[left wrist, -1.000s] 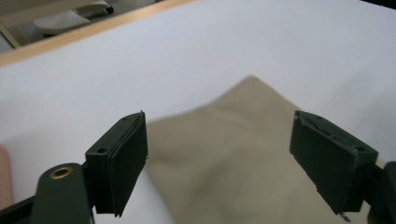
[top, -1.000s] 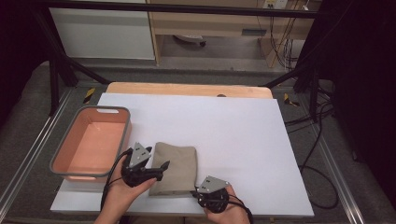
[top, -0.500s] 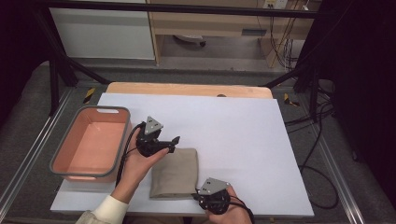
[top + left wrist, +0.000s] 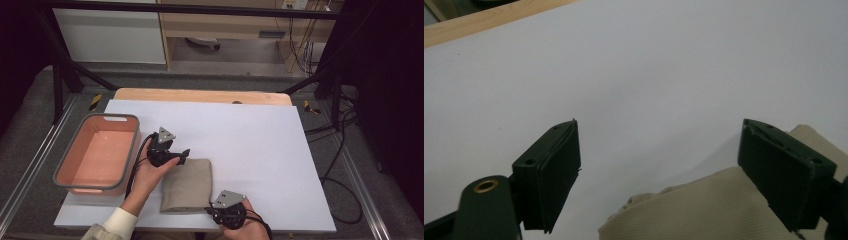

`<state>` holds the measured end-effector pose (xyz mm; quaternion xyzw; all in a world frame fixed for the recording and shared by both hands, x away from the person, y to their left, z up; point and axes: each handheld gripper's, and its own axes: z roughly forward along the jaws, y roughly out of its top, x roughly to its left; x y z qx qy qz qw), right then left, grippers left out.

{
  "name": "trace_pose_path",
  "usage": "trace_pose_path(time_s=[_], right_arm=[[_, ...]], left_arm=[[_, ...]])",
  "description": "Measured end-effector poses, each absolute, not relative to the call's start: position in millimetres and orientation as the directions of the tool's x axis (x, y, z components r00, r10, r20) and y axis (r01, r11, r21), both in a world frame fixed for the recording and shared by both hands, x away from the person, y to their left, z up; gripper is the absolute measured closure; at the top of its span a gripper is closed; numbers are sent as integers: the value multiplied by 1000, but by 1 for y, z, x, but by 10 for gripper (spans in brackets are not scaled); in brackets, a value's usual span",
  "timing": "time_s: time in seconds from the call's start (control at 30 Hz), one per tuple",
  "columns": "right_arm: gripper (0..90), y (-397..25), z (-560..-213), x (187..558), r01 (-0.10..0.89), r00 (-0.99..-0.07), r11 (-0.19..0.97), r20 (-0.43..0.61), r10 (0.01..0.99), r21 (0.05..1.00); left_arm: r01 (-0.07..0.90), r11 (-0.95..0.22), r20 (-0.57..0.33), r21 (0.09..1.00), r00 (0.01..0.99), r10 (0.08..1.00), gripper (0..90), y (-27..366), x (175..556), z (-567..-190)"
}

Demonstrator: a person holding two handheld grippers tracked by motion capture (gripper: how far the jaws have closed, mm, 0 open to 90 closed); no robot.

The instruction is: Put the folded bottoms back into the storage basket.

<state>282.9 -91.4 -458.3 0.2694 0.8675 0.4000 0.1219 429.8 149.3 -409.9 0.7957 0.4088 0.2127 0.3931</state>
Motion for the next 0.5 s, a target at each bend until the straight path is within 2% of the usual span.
trace_pose_path(time_s=[0.5], right_arm=[[816,-91,-458,283,368,-826,539,0,564,757]], left_arm=[[513,-378,33,771,560,828,213,153,433,-423]])
